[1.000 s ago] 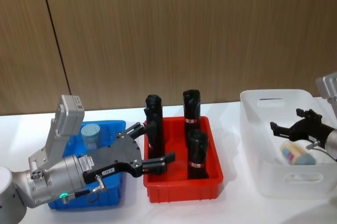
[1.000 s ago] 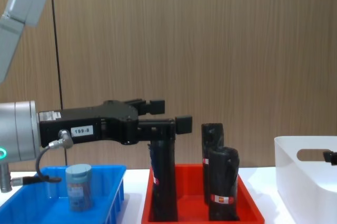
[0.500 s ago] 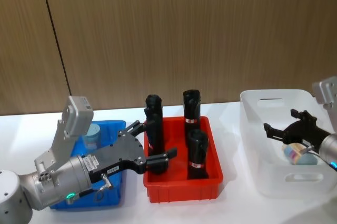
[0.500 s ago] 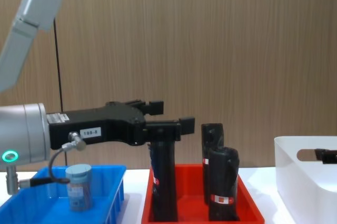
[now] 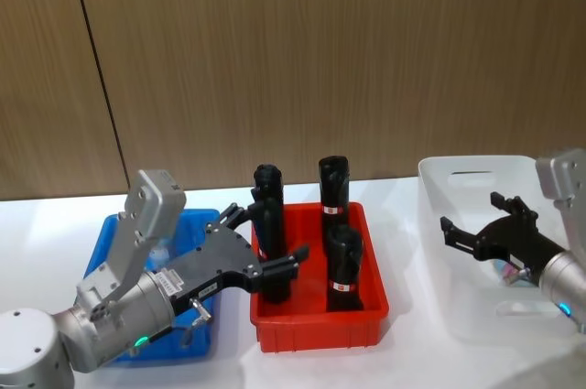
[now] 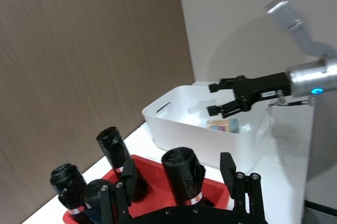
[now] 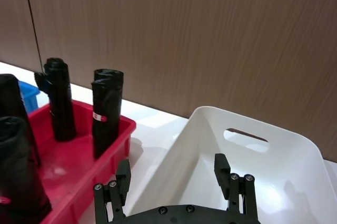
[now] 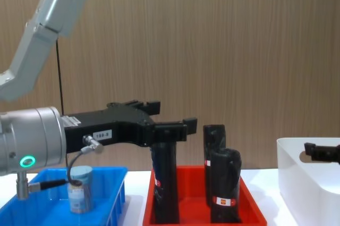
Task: Pick the cotton swabs from the blue box and place them into the white box.
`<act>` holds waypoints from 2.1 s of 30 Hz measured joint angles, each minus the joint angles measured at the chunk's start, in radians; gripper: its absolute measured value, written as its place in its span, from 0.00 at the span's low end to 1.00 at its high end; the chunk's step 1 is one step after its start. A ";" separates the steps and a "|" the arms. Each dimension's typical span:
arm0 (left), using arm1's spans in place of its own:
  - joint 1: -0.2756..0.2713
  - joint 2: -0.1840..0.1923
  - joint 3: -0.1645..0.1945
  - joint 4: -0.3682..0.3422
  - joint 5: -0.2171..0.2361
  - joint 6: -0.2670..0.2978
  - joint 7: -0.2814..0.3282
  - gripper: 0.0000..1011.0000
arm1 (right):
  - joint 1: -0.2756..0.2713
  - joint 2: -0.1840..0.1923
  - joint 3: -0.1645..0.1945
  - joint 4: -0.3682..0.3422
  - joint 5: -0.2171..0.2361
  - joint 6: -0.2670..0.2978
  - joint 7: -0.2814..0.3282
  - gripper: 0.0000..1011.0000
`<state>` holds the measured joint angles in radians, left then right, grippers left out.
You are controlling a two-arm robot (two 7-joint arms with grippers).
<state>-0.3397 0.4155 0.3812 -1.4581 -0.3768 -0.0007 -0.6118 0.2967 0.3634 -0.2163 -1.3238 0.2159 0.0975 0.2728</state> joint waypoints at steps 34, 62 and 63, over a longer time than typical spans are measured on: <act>0.078 -0.026 0.056 -0.126 0.132 0.011 0.450 0.99 | -0.299 -0.025 -0.010 -0.426 0.070 -0.062 -0.198 0.99; 0.103 -0.034 0.074 -0.169 0.177 0.015 0.601 0.99 | -0.311 -0.026 -0.009 -0.443 0.072 -0.064 -0.206 0.99; 0.103 -0.034 0.074 -0.169 0.177 0.015 0.601 0.99 | -0.311 -0.026 -0.009 -0.443 0.072 -0.063 -0.205 0.99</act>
<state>-0.2366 0.3819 0.4549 -1.6269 -0.2002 0.0139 -0.0109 -0.0145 0.3373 -0.2251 -1.7668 0.2878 0.0342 0.0682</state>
